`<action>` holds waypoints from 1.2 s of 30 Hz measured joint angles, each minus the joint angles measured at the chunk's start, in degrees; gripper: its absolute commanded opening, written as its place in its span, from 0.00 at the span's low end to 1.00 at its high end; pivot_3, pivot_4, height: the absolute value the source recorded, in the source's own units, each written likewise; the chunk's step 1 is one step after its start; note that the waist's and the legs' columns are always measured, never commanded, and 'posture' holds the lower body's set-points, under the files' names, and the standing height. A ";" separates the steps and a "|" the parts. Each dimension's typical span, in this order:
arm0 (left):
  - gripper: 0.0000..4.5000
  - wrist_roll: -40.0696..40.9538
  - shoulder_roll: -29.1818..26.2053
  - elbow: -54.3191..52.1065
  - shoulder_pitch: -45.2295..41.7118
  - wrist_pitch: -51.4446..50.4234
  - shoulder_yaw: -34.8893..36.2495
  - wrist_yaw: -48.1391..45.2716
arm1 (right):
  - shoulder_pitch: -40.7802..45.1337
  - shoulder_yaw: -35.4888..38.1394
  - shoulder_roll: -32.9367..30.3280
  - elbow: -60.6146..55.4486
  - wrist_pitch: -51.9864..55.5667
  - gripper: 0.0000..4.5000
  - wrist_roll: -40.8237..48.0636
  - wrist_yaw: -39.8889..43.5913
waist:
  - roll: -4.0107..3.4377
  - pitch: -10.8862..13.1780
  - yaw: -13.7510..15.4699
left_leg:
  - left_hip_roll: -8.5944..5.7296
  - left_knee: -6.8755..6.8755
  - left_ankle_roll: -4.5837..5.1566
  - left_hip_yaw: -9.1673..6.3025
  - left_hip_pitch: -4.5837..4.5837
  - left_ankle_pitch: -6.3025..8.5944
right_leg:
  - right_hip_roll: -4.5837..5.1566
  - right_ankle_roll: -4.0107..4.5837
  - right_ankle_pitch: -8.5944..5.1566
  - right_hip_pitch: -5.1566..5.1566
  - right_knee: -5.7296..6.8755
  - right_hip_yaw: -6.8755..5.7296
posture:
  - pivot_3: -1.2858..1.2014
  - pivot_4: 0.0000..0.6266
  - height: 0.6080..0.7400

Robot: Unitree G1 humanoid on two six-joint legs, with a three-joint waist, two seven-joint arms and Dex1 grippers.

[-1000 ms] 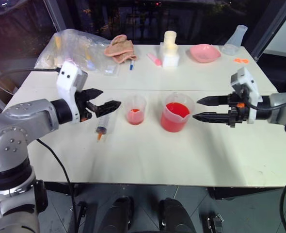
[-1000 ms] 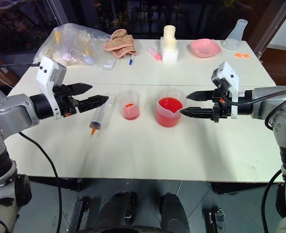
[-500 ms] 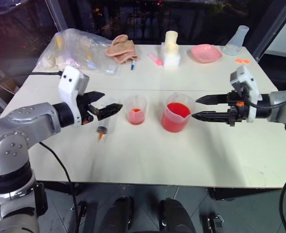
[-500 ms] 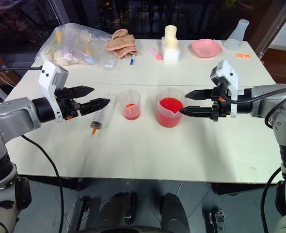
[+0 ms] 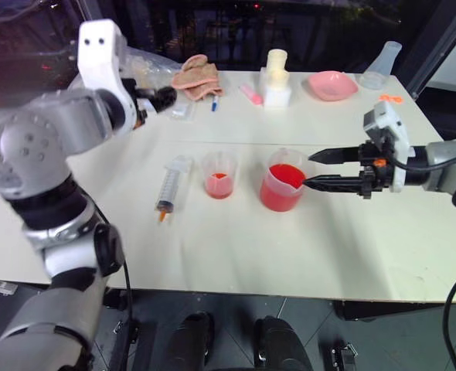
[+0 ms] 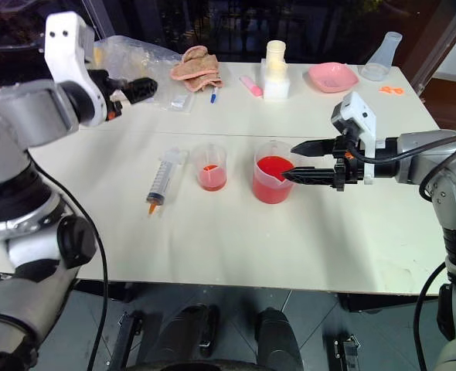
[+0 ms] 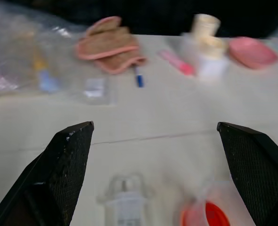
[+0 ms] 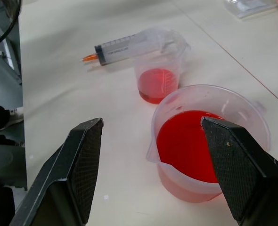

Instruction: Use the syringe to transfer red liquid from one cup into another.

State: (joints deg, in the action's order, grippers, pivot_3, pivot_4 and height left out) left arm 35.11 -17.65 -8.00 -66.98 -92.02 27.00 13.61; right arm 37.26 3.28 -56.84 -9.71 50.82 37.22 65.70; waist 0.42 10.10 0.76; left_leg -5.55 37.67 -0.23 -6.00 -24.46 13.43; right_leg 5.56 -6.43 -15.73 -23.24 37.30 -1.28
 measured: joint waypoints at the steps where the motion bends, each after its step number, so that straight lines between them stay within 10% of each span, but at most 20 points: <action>1: 0.98 -1.04 2.20 1.93 -0.69 0.00 2.06 3.15 | 0.02 -0.13 0.02 -0.01 0.00 0.77 0.00 0.01 | 0.01 0.00 -0.01 | 0.00 0.00 -0.01 0.00 0.00 -0.01 | 0.00 0.00 0.00 -0.01 0.00 0.00 | 0.52 0.24 1.00; 8: 0.98 -7.59 12.19 20.90 -7.49 0.00 14.90 32.10 | 0.03 -0.30 0.23 -0.15 -0.10 0.77 -0.07 -0.13 | 0.08 0.03 0.21 | -0.03 0.05 -0.03 0.00 -0.04 0.00 | 0.02 -0.03 0.01 -0.02 0.04 0.00 | 0.52 0.24 1.00; 15: 0.98 -7.20 8.34 44.52 -15.11 -0.01 16.42 43.66 | -0.49 -0.28 1.75 -1.69 0.09 0.77 0.24 -1.63 | 0.15 0.07 0.03 | -0.04 0.06 -0.05 0.07 -0.11 0.00 | 0.05 -0.04 0.02 -0.21 0.29 0.00 | 0.52 0.24 1.00; 25: 0.98 -8.43 -2.57 79.23 -25.88 -0.17 -0.27 32.26 | -1.30 0.11 1.75 -3.38 1.24 0.77 1.23 -3.53 | 0.14 0.07 -0.04 | -0.10 0.09 -0.04 0.34 -0.10 0.00 | 0.09 -0.07 0.00 -0.46 0.69 0.05 | 0.52 0.24 1.00; 36: 0.98 -11.11 -1.09 66.65 -17.76 -0.16 -21.38 7.89 | -2.94 1.79 1.73 -4.94 2.36 0.77 2.50 -5.81 | 0.15 0.08 -0.18 | 0.09 0.02 -0.02 1.20 -0.14 0.00 | 0.04 -0.06 0.01 -0.95 0.85 1.01 | 0.52 0.24 1.00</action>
State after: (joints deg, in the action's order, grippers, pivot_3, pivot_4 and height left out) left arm 24.00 -18.74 58.65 -84.75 -92.18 5.62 21.51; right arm 34.33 5.07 -55.11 -14.65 53.19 39.72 59.89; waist 0.57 10.18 0.57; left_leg -5.45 37.69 -0.25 -4.80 -24.61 13.43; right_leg 5.60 -6.48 -15.73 -24.18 38.16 -0.28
